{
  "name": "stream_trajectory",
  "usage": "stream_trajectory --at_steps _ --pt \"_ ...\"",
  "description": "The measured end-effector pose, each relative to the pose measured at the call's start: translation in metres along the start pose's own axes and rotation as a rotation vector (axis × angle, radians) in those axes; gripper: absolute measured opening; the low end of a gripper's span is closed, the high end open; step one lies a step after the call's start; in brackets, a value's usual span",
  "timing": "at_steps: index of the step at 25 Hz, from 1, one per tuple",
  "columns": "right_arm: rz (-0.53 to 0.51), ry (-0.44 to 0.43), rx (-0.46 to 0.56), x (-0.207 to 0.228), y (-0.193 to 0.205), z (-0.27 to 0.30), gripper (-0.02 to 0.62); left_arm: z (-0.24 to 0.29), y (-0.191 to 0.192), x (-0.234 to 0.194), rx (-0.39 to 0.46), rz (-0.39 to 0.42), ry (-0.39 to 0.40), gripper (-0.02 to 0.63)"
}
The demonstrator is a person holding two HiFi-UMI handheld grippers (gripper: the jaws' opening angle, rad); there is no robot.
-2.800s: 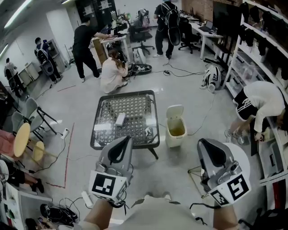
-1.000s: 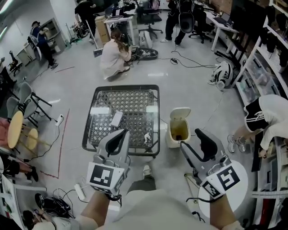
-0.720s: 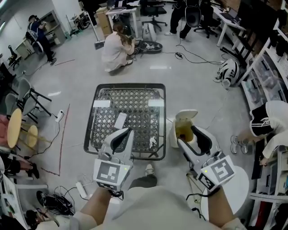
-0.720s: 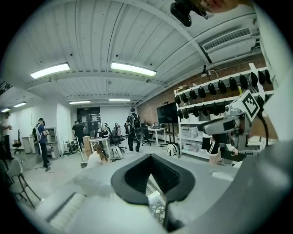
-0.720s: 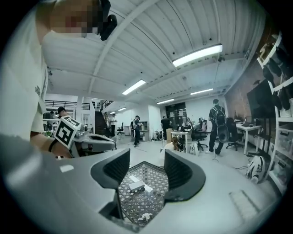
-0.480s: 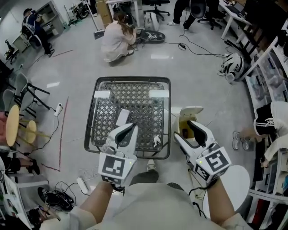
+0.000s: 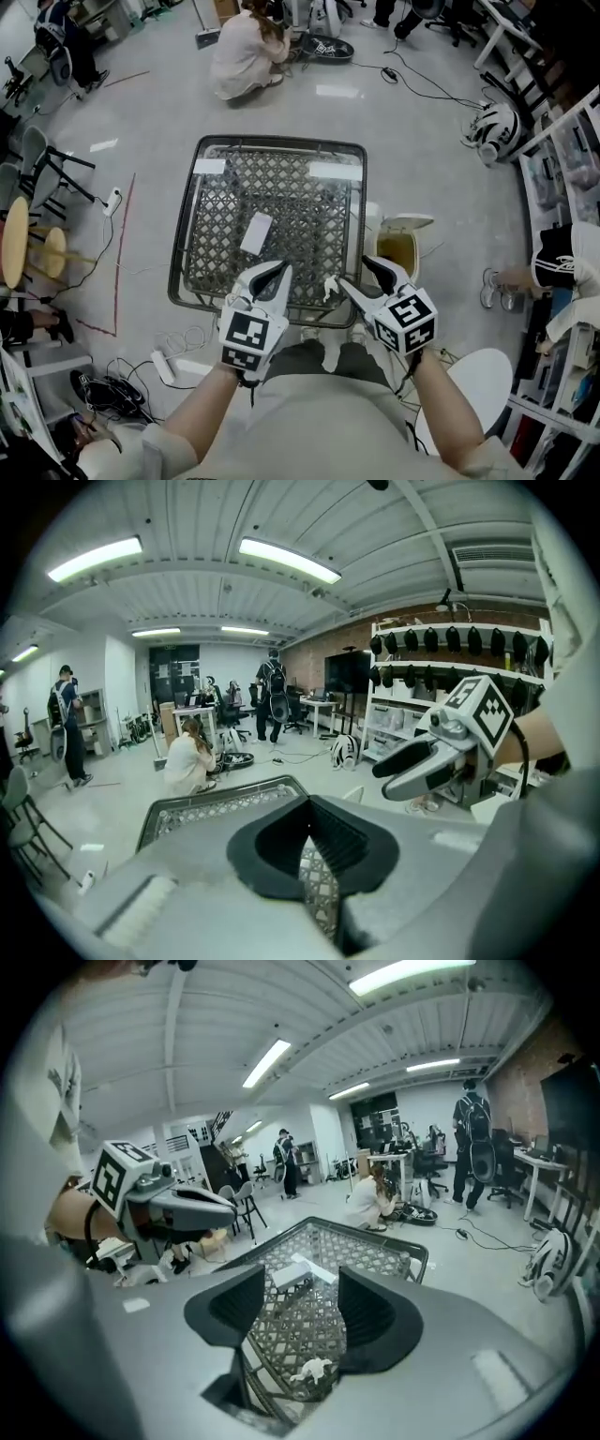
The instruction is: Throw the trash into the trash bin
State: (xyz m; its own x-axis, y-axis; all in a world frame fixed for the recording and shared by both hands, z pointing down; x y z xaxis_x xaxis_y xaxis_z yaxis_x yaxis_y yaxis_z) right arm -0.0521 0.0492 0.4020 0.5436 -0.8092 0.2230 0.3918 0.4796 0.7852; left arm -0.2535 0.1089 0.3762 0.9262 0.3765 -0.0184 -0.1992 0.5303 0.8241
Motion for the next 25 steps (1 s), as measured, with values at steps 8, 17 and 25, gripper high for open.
stream_trajectory --at_steps 8,17,25 --pt "-0.043 -0.069 -0.214 0.009 0.056 0.055 0.250 0.026 0.034 0.004 -0.113 -0.053 -0.016 0.002" --pt "-0.111 -0.183 -0.405 0.010 0.117 0.109 0.250 0.040 0.086 0.015 -0.221 -0.209 -0.096 0.002" --pt "-0.128 -0.213 -0.505 0.025 0.160 0.152 0.239 0.068 0.135 0.019 -0.313 -0.327 -0.134 0.002"
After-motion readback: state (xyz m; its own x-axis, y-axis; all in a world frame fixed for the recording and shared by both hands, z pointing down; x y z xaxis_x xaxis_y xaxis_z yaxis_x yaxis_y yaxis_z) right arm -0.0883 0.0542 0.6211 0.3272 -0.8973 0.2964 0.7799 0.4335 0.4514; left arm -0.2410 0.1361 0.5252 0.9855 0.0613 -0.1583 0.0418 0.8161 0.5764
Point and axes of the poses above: the fingertips, and each gripper's own axes: z forward along the fingers, x to its right, y out of its underside, the point moved 8 cm from there along -z, backward along the fingers, and after that the axes turned 3 degrees about -x, right-handed, at the moved point
